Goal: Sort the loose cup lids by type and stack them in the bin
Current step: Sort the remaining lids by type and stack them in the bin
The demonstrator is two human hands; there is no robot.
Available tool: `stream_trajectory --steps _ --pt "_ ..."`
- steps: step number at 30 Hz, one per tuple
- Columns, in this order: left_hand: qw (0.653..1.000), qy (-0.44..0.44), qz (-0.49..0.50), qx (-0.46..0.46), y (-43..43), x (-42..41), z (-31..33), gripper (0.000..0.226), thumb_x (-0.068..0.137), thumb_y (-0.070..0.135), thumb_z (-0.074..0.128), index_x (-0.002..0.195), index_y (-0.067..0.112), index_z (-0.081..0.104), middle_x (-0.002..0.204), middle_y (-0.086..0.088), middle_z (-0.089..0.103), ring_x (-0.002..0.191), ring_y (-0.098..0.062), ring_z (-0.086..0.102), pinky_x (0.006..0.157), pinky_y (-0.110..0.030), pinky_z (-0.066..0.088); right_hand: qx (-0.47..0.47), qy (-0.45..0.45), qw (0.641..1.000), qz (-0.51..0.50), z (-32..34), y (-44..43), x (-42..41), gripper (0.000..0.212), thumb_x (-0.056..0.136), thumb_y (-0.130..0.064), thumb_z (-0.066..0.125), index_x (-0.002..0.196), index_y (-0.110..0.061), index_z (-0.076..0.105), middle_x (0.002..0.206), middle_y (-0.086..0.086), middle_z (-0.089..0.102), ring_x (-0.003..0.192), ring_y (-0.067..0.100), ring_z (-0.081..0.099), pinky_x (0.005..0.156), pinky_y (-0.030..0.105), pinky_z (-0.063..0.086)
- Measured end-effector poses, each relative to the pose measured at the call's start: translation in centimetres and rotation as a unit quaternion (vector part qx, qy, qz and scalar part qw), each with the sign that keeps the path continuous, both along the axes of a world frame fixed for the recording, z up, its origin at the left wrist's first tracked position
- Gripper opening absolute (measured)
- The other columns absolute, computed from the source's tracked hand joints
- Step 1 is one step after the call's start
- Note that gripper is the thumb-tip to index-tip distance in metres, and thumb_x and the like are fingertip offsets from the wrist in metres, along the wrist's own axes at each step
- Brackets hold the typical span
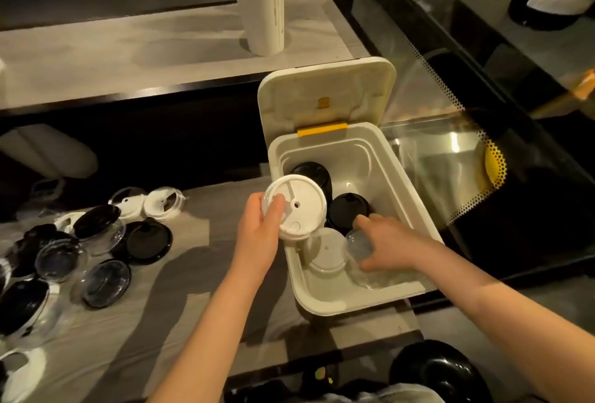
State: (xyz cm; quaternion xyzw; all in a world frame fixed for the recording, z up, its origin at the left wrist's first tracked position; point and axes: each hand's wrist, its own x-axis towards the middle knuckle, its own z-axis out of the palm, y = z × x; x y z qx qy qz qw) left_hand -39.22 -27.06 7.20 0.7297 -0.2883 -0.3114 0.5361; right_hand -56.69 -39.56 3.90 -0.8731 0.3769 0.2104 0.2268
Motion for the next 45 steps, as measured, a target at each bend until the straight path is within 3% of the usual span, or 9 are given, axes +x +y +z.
stream_trajectory --steps 10,14,19,24,29,34,39,42,45 --pt "1.000 0.021 0.004 -0.014 0.3 -0.3 0.0 0.009 0.096 0.030 0.046 0.101 0.024 0.050 0.093 0.008 0.056 0.084 -0.003 0.054 0.070 -0.021 0.045 -0.026 0.213 0.966 0.144 -2.6 0.2 1.6 0.068 0.080 -0.033 0.067 0.136 -0.017 0.032 0.125 0.006 0.051 0.111 0.026 0.054 0.089 0.040 0.050" --pt "1.000 0.010 0.004 -0.015 0.3 -0.2 0.0 0.013 0.096 0.030 0.046 0.106 0.022 0.049 0.094 0.009 0.056 0.084 -0.003 0.055 0.067 -0.017 0.043 0.009 0.201 0.972 0.118 -1.6 -0.5 2.1 0.072 0.080 -0.035 0.070 0.138 -0.018 0.033 0.128 0.006 0.050 0.112 0.025 0.053 0.081 0.031 0.047" --pt "1.000 0.008 0.008 -0.015 0.3 -0.1 -0.2 0.017 0.096 0.030 0.046 0.109 0.020 0.050 0.094 0.008 0.057 0.083 -0.002 0.055 0.065 -0.014 0.043 -0.020 0.186 0.974 0.131 -2.0 -0.4 2.4 0.029 0.082 -0.022 0.062 0.110 -0.016 0.055 0.112 0.004 0.059 0.096 0.022 0.059 0.077 0.032 0.052" --pt "1.000 0.003 0.008 -0.013 0.0 -0.2 -0.2 0.014 0.097 0.028 0.046 0.108 0.020 0.050 0.093 0.008 0.056 0.081 -0.001 0.054 0.057 -0.002 0.042 -0.038 0.222 0.963 0.145 -1.6 -0.6 3.0 0.033 0.083 -0.028 0.060 0.113 -0.016 0.054 0.112 0.002 0.058 0.097 0.022 0.060 0.080 0.034 0.054" --pt "0.999 -0.030 0.022 -0.009 -0.7 0.3 0.2 0.018 0.097 0.029 0.044 0.107 0.016 0.053 0.090 0.008 0.056 0.079 -0.002 0.053 0.055 0.000 0.039 -0.031 -0.048 0.998 -0.005 2.6 -1.4 2.6 0.039 0.090 -0.043 0.056 0.124 -0.024 0.054 0.115 -0.001 0.061 0.096 0.019 0.057 0.078 0.031 0.047" --pt "0.998 -0.067 0.006 -0.010 -2.2 0.0 0.8 0.020 0.098 0.029 0.043 0.100 0.014 0.056 0.085 0.006 0.056 0.076 -0.004 0.052 0.055 -0.003 0.038 0.179 -0.391 0.885 -0.181 5.6 -0.9 4.6 0.038 0.094 -0.030 0.055 0.131 -0.022 0.051 0.101 -0.008 0.058 0.088 0.009 0.059 0.072 0.021 0.051" --pt "0.984 -0.176 -0.026 0.022 -2.2 -0.1 0.7 0.016 0.098 0.031 0.044 0.091 0.020 0.053 0.079 0.007 0.055 0.073 -0.009 0.052 0.058 -0.008 0.038 0.235 -0.422 0.857 -0.180 5.8 -0.9 5.5 0.029 0.087 -0.012 0.066 0.116 -0.011 0.061 0.092 0.006 0.064 0.083 0.016 0.064 0.070 0.030 0.058" --pt "0.947 -0.298 -0.078 0.088 -1.2 0.9 -0.7 0.037 0.096 0.037 0.045 0.126 0.016 0.053 0.121 0.000 0.057 0.115 -0.018 0.050 0.091 -0.017 0.038 0.213 -0.368 0.885 -0.190 4.3 -2.1 5.2 0.031 0.084 -0.013 0.069 0.114 -0.012 0.060 0.091 0.003 0.058 0.086 0.020 0.064 0.074 0.037 0.059" --pt "0.915 -0.330 -0.178 0.148 -0.1 1.6 -2.0 0.058 0.096 0.042 0.043 0.147 0.022 0.026 0.155 0.010 0.016 0.144 -0.013 0.010 0.114 -0.027 0.011 0.136 -0.265 0.942 -0.156 2.0 -3.3 4.7 0.034 0.081 -0.021 0.073 0.112 -0.015 0.061 0.097 0.006 0.061 0.091 0.026 0.064 0.079 0.045 0.057"
